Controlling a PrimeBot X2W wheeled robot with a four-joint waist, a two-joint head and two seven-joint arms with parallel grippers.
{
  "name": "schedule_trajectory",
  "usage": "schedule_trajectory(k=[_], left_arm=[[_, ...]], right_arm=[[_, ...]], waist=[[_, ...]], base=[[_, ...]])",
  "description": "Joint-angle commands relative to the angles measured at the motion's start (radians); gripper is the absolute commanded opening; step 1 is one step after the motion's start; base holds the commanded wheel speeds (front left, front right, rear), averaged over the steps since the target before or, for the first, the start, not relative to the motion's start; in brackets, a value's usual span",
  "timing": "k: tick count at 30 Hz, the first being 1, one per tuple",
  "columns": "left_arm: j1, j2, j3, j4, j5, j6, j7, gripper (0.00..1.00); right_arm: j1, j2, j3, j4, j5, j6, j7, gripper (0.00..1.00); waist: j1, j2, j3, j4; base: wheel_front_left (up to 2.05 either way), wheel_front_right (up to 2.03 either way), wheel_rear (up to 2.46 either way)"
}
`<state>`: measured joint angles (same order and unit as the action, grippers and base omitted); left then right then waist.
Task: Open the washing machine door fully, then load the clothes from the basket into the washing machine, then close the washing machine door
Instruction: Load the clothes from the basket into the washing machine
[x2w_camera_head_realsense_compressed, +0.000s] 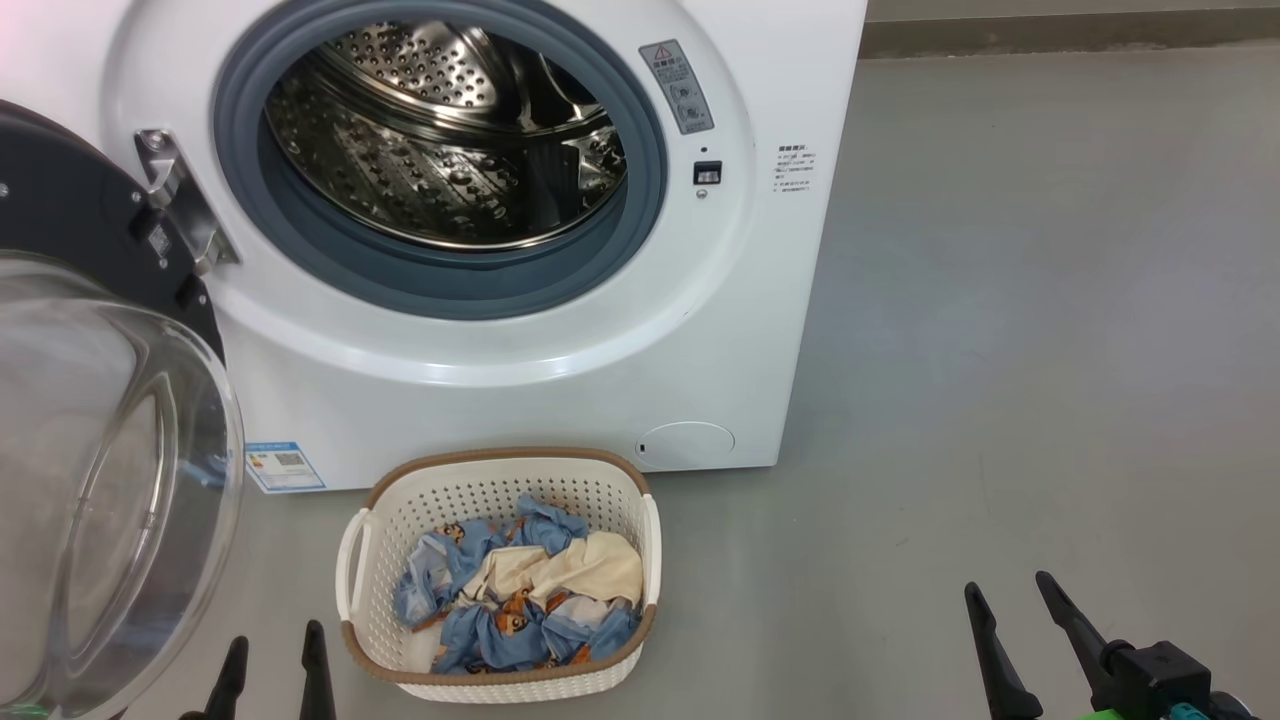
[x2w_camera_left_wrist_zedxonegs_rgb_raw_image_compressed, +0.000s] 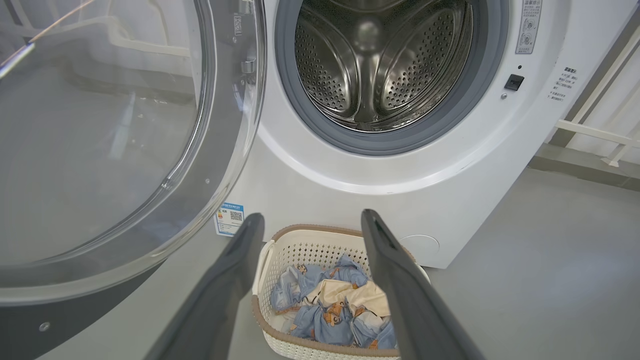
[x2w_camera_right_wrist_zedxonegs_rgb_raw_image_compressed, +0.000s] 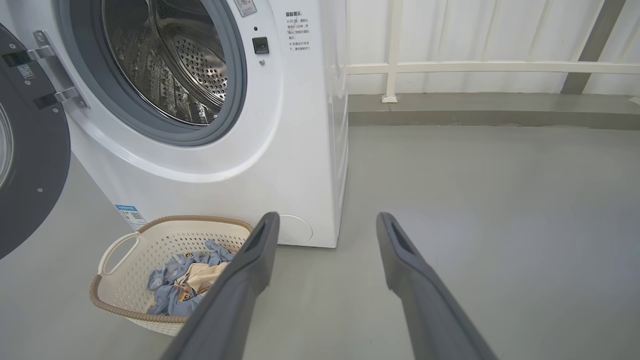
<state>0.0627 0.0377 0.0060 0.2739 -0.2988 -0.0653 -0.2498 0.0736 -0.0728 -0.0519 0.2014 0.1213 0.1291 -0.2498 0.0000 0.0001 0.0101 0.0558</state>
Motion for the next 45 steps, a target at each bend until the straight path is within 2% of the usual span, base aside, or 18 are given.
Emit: schedule_trajectory(k=[1, 10, 25, 35, 45], left_arm=[[-0.009, 0.013, 0.031, -0.011, 0.008, 0.006, -0.012, 1.00], [-0.005, 0.013, 0.022, -0.004, -0.011, 0.016, -0.012, 1.00], [-0.010, 0.013, 0.033, -0.028, 0.024, 0.045, -0.012, 1.00], [-0.015, 0.013, 0.022, -0.031, 0.022, 0.046, -0.012, 1.00], [-0.022, 0.013, -0.018, -0.022, 0.077, 0.050, -0.012, 1.00]], right_arm=[[-0.036, -0.013, 0.022, -0.020, -0.006, 0.002, -0.012, 1.00], [-0.032, -0.010, 0.023, -0.020, -0.004, 0.002, -0.012, 1.00], [-0.035, -0.010, 0.020, -0.020, 0.000, 0.002, -0.012, 1.00], [-0.037, -0.009, 0.017, -0.020, -0.002, 0.002, -0.012, 1.00], [-0.053, -0.005, 0.025, -0.021, -0.002, 0.002, -0.012, 1.00]], waist=[[0.0000, -0.0001, 0.000, 0.001], [0.0000, -0.0001, -0.002, 0.002], [0.0000, -0.0001, 0.005, -0.001], [0.0000, -0.0001, 0.016, -0.001], [0.0000, -0.0001, 0.040, -0.017]], base=[[0.00, 0.00, 0.00], [0.21, -0.21, 0.00], [1.05, -1.05, 0.00], [0.05, -0.05, 0.00], [0.00, 0.00, 0.00]])
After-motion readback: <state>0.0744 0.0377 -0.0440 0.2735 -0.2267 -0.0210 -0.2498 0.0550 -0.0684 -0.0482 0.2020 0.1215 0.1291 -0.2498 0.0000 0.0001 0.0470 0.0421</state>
